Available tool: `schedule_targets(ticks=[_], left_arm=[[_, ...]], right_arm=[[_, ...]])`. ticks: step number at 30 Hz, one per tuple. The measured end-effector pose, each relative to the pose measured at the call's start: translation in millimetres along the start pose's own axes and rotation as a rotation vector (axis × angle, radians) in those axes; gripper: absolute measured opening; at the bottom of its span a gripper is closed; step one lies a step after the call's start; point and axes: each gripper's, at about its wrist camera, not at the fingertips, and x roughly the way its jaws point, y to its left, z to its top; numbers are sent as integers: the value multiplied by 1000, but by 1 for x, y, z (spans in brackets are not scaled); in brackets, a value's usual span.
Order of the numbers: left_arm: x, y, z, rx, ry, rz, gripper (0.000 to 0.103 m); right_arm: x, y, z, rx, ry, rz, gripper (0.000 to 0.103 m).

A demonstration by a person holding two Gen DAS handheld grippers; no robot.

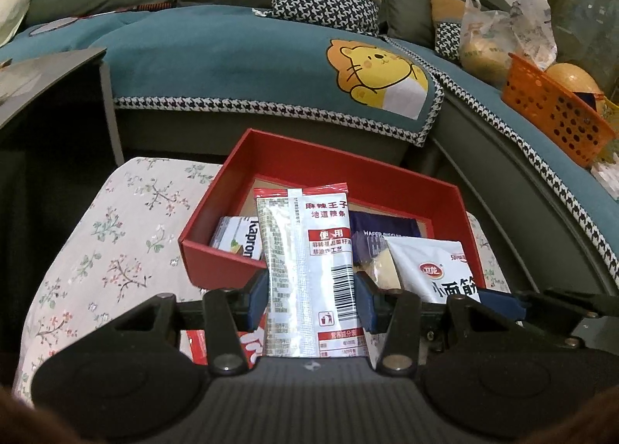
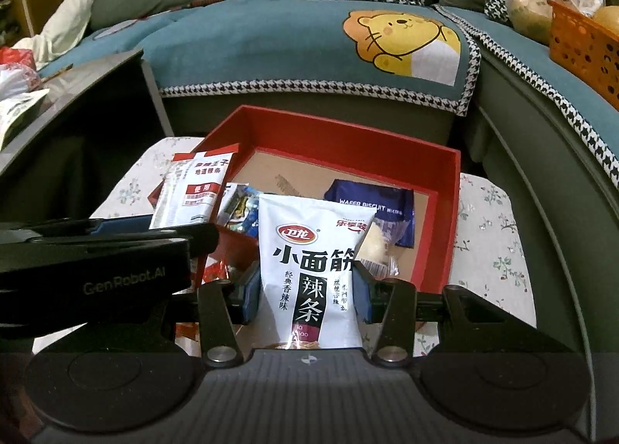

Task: Organize snacks
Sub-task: 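Carry both held packets up and over the red box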

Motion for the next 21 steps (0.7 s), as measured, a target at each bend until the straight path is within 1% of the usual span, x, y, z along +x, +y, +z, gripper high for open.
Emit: schedule_targets(ticks=[11,21], left_arm=[[12,2,14,-14,-17,23,55],[35,-3,27,0,-15,44,55]], right_arm=[[5,-16,12,38,-21,-28,54],[18,-26,26,64,-39,-45,54]])
